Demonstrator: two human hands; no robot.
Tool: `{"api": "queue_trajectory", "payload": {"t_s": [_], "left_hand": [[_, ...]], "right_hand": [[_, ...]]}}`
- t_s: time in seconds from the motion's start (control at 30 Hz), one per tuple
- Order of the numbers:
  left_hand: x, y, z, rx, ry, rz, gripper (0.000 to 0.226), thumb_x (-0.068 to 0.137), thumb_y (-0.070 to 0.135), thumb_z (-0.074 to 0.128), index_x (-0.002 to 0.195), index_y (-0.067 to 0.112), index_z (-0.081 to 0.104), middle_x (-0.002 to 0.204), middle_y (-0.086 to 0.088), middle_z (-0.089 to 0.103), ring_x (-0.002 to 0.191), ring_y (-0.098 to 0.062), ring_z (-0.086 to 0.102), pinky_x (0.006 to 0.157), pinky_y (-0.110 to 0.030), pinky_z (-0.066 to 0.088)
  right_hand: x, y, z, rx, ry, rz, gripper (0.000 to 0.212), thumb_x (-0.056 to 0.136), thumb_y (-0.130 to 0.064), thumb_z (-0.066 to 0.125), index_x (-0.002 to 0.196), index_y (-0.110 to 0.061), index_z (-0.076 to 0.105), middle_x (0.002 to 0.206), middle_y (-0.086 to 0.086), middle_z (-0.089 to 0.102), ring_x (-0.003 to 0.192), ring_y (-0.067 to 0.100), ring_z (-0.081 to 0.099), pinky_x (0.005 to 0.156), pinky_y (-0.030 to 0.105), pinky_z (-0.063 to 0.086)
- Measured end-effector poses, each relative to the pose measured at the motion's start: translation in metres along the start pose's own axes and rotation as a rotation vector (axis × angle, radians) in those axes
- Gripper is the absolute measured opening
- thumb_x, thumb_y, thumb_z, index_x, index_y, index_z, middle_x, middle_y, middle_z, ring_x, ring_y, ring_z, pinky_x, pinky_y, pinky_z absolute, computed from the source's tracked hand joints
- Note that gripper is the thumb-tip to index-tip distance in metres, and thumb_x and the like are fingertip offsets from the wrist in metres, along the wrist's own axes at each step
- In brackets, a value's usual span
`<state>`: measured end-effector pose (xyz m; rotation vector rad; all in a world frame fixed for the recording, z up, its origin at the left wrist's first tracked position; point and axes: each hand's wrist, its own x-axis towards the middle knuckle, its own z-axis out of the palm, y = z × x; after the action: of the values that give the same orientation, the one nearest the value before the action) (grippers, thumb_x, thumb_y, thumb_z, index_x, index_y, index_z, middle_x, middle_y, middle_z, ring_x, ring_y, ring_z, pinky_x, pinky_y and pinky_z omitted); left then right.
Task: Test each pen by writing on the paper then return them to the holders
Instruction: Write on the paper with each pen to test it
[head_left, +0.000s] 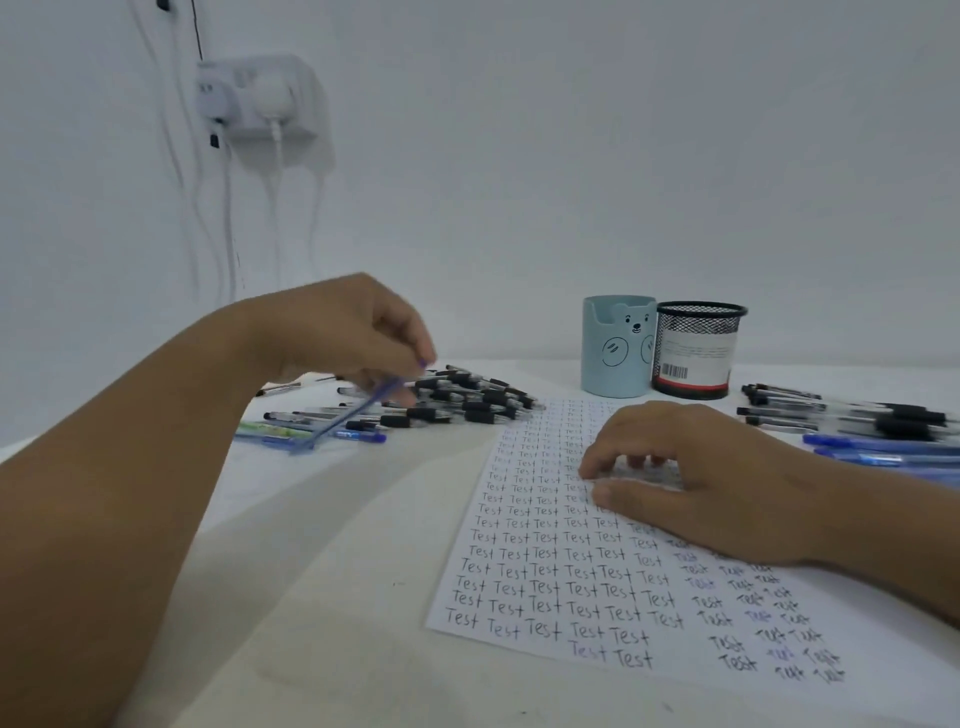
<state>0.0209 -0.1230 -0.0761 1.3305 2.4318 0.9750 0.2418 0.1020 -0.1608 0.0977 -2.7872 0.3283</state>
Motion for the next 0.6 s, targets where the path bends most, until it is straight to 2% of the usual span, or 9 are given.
{"api": "queue_trajectory", "payload": {"t_s": [0.07,0.17,0.27,0.33,0.47,0.6], "left_hand": [[0.001,0.012,0.009,-0.285,0.093,0.137,0.010,0.092,-0.003,0.065,0.096,0.004,0.071,0.088,-0.012,0.074,0.079,-0.030,0.077,0.074,-0.040,0.064],[0.008,0.022,0.021,-0.700,0.190,0.258,0.018,0.098,0.001,0.054,0.102,0.009,0.070,0.091,-0.003,0.072,0.067,-0.016,0.067,0.063,-0.028,0.058],[0.016,0.028,0.036,-1.198,0.124,0.223,0.022,0.101,0.001,0.045,0.103,0.011,0.064,0.086,-0.003,0.063,0.059,-0.011,0.050,0.051,-0.019,0.042],[0.020,0.032,0.051,-1.399,0.102,0.133,0.017,0.097,0.006,0.043,0.100,0.011,0.059,0.078,-0.004,0.057,0.053,-0.011,0.040,0.046,-0.018,0.031],[0.023,0.042,0.079,-1.460,0.129,0.047,0.020,0.094,0.010,0.036,0.092,0.010,0.056,0.058,0.001,0.042,0.044,-0.009,0.027,0.037,-0.018,0.018],[0.018,0.051,0.093,-1.402,0.167,0.012,0.020,0.091,0.014,0.035,0.087,0.013,0.055,0.051,0.005,0.030,0.040,-0.008,0.020,0.038,-0.017,0.011]], "right_hand": [[0.000,0.001,0.001,0.007,-0.001,0.004,0.023,0.092,-0.056,0.057,0.106,-0.042,0.068,0.103,-0.027,0.062,0.102,0.000,0.056,0.083,0.016,0.046],[0.001,0.002,0.001,0.019,0.001,0.007,0.021,0.093,-0.054,0.059,0.105,-0.041,0.068,0.103,-0.025,0.063,0.101,0.002,0.057,0.085,0.019,0.047],[0.000,0.001,0.001,0.026,-0.002,0.017,0.020,0.093,-0.054,0.059,0.106,-0.041,0.068,0.104,-0.025,0.062,0.103,0.002,0.056,0.084,0.016,0.045],[0.001,0.000,0.001,0.029,-0.002,0.019,0.020,0.092,-0.054,0.059,0.106,-0.041,0.067,0.104,-0.026,0.062,0.103,0.001,0.054,0.083,0.013,0.044],[0.000,-0.001,0.000,0.014,-0.005,0.028,0.021,0.093,-0.053,0.059,0.107,-0.040,0.068,0.104,-0.025,0.062,0.103,-0.001,0.054,0.083,0.013,0.044],[0.001,-0.003,-0.002,0.014,-0.017,0.041,0.022,0.093,-0.054,0.059,0.108,-0.041,0.068,0.105,-0.025,0.062,0.102,-0.002,0.054,0.085,0.017,0.046]]}}
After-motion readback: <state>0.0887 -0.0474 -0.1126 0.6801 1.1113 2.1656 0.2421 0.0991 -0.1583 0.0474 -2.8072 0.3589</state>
